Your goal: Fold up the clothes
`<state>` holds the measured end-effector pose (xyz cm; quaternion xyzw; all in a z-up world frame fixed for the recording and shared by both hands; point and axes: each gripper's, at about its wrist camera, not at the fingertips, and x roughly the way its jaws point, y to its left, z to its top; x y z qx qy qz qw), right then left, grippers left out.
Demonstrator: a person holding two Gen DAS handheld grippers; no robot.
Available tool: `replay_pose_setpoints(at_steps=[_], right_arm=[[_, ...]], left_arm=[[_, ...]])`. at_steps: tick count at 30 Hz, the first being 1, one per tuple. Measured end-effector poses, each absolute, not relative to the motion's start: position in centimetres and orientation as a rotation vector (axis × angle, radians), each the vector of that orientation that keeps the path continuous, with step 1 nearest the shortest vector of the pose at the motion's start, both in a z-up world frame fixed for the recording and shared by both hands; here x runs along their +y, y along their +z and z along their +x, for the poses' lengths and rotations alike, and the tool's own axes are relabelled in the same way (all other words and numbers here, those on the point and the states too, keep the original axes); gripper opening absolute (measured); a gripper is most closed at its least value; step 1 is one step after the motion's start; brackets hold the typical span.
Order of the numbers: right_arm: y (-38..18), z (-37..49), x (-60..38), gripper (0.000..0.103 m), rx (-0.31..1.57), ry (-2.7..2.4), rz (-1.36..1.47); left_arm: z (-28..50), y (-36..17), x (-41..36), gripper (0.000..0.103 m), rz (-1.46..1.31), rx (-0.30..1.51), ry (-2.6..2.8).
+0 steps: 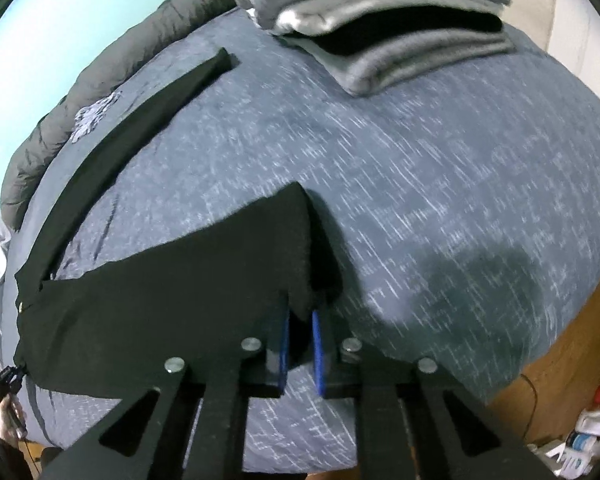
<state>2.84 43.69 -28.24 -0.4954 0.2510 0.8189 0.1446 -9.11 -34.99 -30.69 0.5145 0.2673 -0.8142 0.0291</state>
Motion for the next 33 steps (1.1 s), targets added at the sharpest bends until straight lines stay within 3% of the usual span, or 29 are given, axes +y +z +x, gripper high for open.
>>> replay_pose_setpoints(at_steps=[9, 23, 33], right_arm=[[-23.4, -1.2, 44.1, 0.007, 0.658, 2.449, -1.397], [-16.4, -12.8, 44.5, 0.006, 0.553, 2.507, -1.374], [-17.0, -22.9, 46.3, 0.006, 0.552, 2.456, -1.391]], left_arm=[[-10.2, -26.4, -34.5, 0.013, 1.542, 0.736, -2.594], [-17.3, -19.9, -33.8, 0.010, 1.462, 0.689, -2.623], [-24.8, -19.2, -35.1, 0.010, 1.438, 0.723, -2.603]])
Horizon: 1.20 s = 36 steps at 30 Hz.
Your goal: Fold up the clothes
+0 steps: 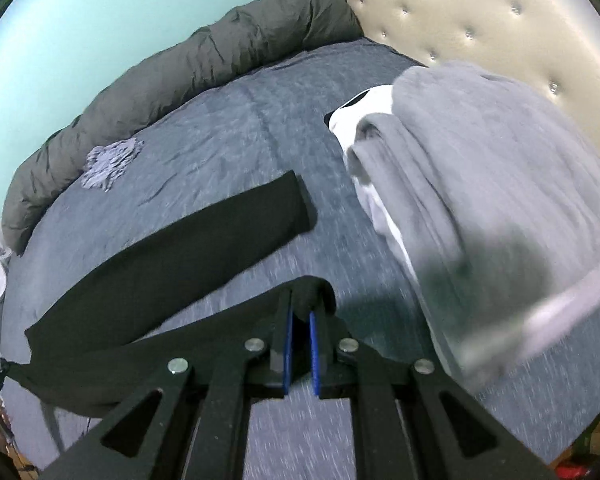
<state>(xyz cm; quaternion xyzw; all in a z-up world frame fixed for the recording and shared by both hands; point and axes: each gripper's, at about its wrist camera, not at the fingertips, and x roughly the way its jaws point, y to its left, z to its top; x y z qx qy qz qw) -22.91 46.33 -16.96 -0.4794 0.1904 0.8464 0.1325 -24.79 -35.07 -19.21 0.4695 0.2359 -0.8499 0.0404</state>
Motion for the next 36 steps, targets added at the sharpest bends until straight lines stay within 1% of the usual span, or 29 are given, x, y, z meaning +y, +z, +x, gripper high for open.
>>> replay_pose_setpoints(at_steps=[8, 18, 27, 31, 32, 34, 36], right_arm=[[-18.8, -30.9, 47.3, 0.006, 0.539, 2.414, -1.431], [-20.4, -38.8, 47.7, 0.006, 0.449, 2.361, -1.471], [-25.0, -44.9, 47.4, 0.006, 0.390, 2.288, -1.544], [-26.9, -46.3, 47.7, 0.007, 0.419, 2.314, -1.513], [-27.0, -46.5, 47.6, 0.008, 0.412, 2.338, -1.494], [-27.3, -47.0, 47.3, 0.019, 0.394, 2.386, -1.453], [-27.2, -47.0, 46.9, 0.024, 0.340, 2.431, -1.412]], left_arm=[[-30.6, -20.8, -35.7, 0.010, 1.470, 0.710, -2.582], [-35.2, -23.3, -37.1, 0.010, 1.490, 0.729, -2.542], [-38.7, -26.7, -37.6, 0.010, 1.527, 0.721, -2.495], [-39.8, -28.2, -37.6, 0.010, 1.541, 0.703, -2.486], [-40.1, -28.7, -37.6, 0.011, 1.543, 0.699, -2.483], [-40.3, -29.4, -37.4, 0.013, 1.550, 0.681, -2.467], [-40.5, -29.9, -37.2, 0.014, 1.547, 0.675, -2.467]])
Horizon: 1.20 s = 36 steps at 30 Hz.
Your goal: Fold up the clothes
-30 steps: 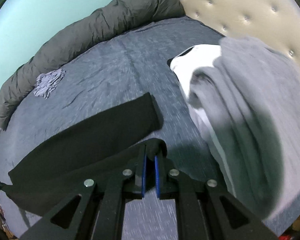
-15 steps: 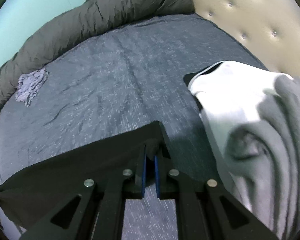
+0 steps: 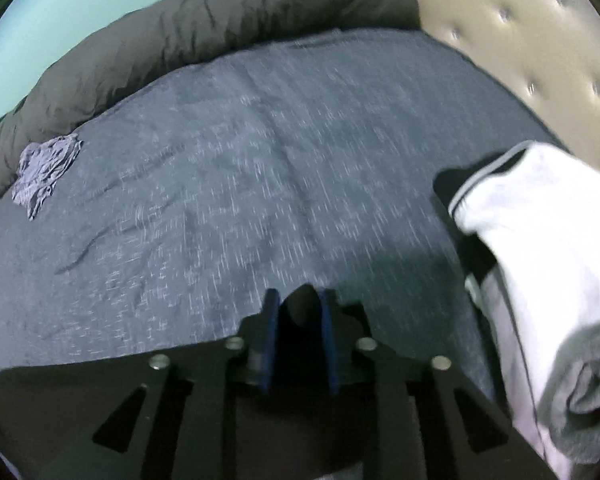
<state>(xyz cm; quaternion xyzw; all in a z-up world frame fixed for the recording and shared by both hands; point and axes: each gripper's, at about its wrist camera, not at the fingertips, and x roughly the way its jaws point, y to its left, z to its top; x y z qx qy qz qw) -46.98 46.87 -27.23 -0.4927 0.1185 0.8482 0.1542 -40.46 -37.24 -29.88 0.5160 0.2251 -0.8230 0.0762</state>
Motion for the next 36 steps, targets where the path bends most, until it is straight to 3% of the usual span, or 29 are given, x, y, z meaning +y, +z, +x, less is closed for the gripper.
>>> replay_pose_setpoints(at_steps=[2, 4, 6, 13, 16, 21, 29, 30, 31, 33, 36], right_arm=[[-26.8, -46.4, 46.9, 0.029, 0.321, 2.496, -1.363], [-26.1, -45.5, 47.2, 0.041, 0.338, 2.551, -1.309], [-25.4, -44.4, 47.5, 0.049, 0.341, 2.608, -1.273], [-25.1, -40.4, 47.2, 0.052, 0.307, 2.706, -1.279], [-25.8, -39.4, 47.3, 0.052, 0.298, 2.702, -1.303], [-27.2, -39.2, 47.2, 0.053, 0.328, 2.698, -1.353], [-29.0, -39.4, 46.6, 0.054, 0.324, 2.696, -1.388], [-28.9, -39.3, 46.5, 0.047, 0.324, 2.709, -1.377], [-28.9, -39.2, 46.4, 0.028, 0.324, 2.721, -1.367], [-28.7, -39.2, 46.3, 0.008, 0.302, 2.728, -1.359], [-27.8, -39.1, 46.2, 0.001, 0.292, 2.734, -1.325]], left_arm=[[-40.3, -29.8, -36.9, 0.018, 1.533, 0.665, -2.487], [-39.9, -29.2, -36.7, 0.027, 1.503, 0.634, -2.516], [-39.2, -28.3, -36.6, 0.043, 1.461, 0.625, -2.536], [-36.1, -25.6, -34.7, 0.050, 1.370, 0.546, -2.608], [-35.2, -25.2, -34.1, 0.063, 1.397, 0.524, -2.641], [-34.1, -26.2, -34.9, 0.065, 1.502, 0.544, -2.578], [-31.3, -24.6, -34.3, 0.065, 1.396, 0.456, -2.630], [-31.2, -24.4, -33.9, 0.065, 1.380, 0.455, -2.647], [-31.0, -24.2, -33.6, 0.065, 1.363, 0.454, -2.664], [-30.8, -24.2, -32.6, 0.065, 1.360, 0.454, -2.695], [-31.3, -24.8, -30.4, 0.065, 1.405, 0.418, -2.736]])
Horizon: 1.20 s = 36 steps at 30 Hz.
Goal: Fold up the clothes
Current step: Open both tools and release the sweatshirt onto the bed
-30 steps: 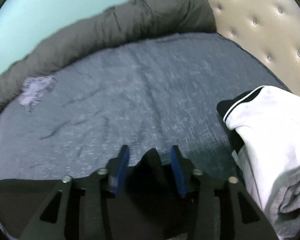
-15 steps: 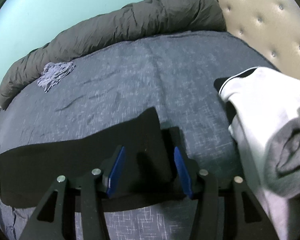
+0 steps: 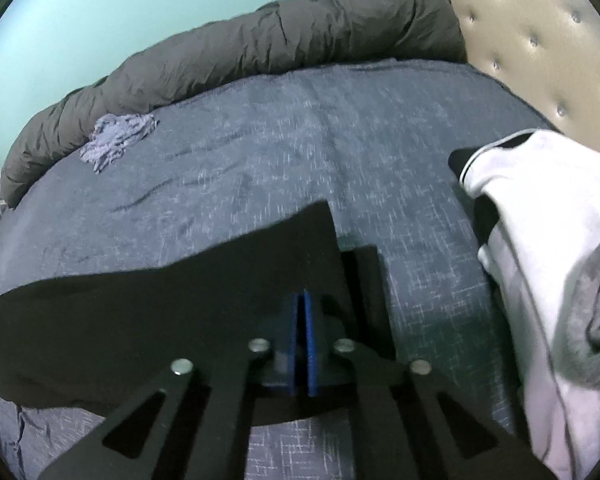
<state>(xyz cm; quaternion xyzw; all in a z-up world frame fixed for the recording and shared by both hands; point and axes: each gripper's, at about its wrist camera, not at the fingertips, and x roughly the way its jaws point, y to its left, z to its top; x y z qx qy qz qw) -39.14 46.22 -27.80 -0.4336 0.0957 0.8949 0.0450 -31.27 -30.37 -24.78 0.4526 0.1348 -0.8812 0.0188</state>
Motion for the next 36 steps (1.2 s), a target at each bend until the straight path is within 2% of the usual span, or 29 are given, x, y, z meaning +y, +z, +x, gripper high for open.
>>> replay_pose_setpoints(at_steps=[7, 11, 12, 14, 15, 16, 23, 24, 26, 28, 31, 36], right_arm=[[-23.0, -39.1, 48.0, 0.000, 0.305, 2.718, -1.219], [-23.5, -39.3, 48.4, 0.001, 0.391, 2.747, -1.294], [-24.2, -39.3, 48.3, 0.006, 0.389, 2.730, -1.321], [-25.7, -39.4, 48.1, 0.027, 0.387, 2.700, -1.373], [-26.3, -39.3, 48.1, 0.046, 0.401, 2.705, -1.379], [-26.9, -39.2, 48.0, 0.053, 0.416, 2.709, -1.386], [-29.4, -39.2, 47.5, 0.053, 0.407, 2.730, -1.432], [-29.7, -39.3, 47.4, 0.053, 0.390, 2.729, -1.442], [-30.2, -39.5, 47.2, 0.038, 0.359, 2.727, -1.460], [-30.3, -39.4, 47.1, 0.008, 0.360, 2.734, -1.457], [-29.9, -39.2, 46.8, 0.001, 0.338, 2.750, -1.438], [-27.8, -39.0, 47.0, 0.000, 0.305, 2.768, -1.355]], left_arm=[[-32.3, -27.0, -26.2, 0.065, 1.510, 0.318, -2.769], [-31.9, -27.8, -25.2, 0.065, 1.518, 0.330, -2.776], [-31.9, -27.9, -25.0, 0.065, 1.516, 0.336, -2.776], [-31.8, -28.0, -24.9, 0.065, 1.509, 0.346, -2.779], [-31.7, -28.0, -24.8, 0.065, 1.504, 0.352, -2.781], [-31.6, -28.1, -24.8, 0.065, 1.501, 0.358, -2.782], [-30.9, -28.8, -24.5, 0.068, 1.483, 0.363, -2.787], [-30.9, -29.0, -24.5, 0.068, 1.487, 0.362, -2.785], [-31.1, -29.4, -24.5, 0.068, 1.494, 0.361, -2.782], [-31.0, -29.6, -24.5, 0.068, 1.495, 0.367, -2.781], [-30.9, -29.7, -24.5, 0.068, 1.497, 0.365, -2.782], [-30.9, -29.7, -24.6, 0.068, 1.501, 0.369, -2.782]])
